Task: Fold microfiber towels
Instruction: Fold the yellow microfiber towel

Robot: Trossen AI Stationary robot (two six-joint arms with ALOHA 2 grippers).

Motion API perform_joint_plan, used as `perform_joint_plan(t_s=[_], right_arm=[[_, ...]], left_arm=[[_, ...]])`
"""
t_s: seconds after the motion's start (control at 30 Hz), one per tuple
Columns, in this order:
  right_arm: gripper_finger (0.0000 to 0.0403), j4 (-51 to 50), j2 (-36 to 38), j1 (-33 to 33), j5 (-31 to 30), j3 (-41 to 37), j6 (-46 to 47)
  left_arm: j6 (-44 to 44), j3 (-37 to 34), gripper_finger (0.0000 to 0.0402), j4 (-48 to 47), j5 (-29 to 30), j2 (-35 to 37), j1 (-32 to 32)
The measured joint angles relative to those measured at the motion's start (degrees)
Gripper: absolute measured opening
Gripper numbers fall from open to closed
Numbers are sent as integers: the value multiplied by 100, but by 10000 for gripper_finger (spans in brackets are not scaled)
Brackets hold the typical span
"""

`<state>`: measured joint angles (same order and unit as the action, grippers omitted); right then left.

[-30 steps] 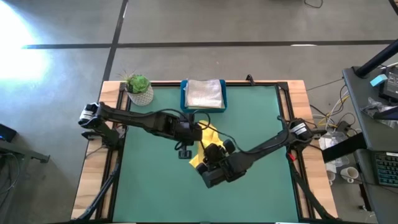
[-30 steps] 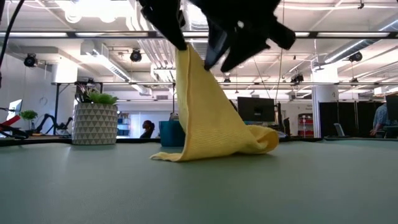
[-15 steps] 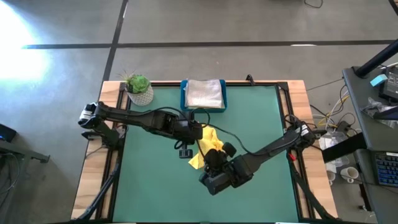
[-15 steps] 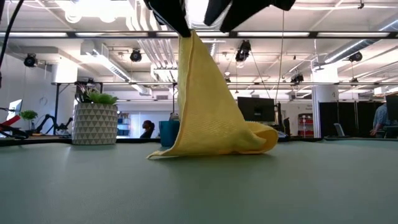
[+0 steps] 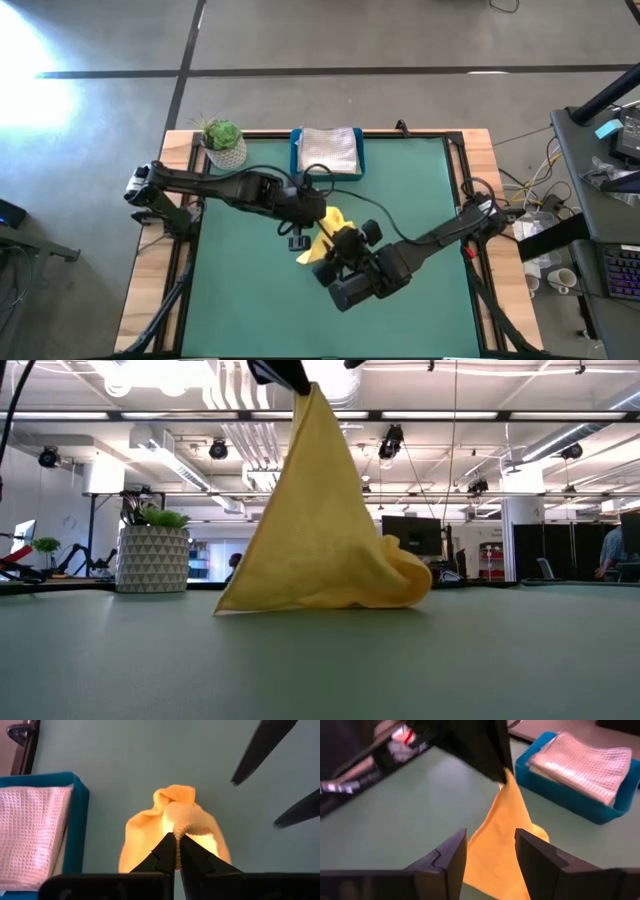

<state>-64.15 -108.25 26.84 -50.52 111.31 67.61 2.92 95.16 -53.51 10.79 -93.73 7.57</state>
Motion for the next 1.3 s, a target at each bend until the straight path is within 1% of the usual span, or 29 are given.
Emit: perform_joint_plan(t_s=[0.17, 0.37, 0.53, 0.8, 0.9, 1.0, 1.1, 1.27, 1.3], right_arm=[[168, 3, 0, -167, -57, 123, 349], [185, 23, 0, -365, -54, 273, 740], [189, 10, 0, -450, 111, 254, 1017], [182, 4, 0, -517, 144, 149, 1072], [177, -52, 0, -522, 146, 115, 855], [176, -431, 12, -504, 247, 164, 718], [178, -1211, 56, -476, 357, 299, 843], [183, -2547, 118, -434, 427, 490, 1161], [184, -2635, 130, -427, 450, 488, 1171]], left_arm=[[0, 143, 0, 2, 2, 2, -7], [-4, 133, 0, -5, 0, 2, -2], [-10, 124, 0, -4, 71, 2, -11], [-20, 118, 0, -137, 181, 2, -67], [-20, 115, 0, -240, 197, 2, -74], [-17, 131, 0, -707, 197, 4, -74], [-7, 128, 0, -1181, 195, 8, -63], [273, 105, 0, -2030, 193, 17, -37], [308, 102, 0, -2179, 192, 17, -35]])
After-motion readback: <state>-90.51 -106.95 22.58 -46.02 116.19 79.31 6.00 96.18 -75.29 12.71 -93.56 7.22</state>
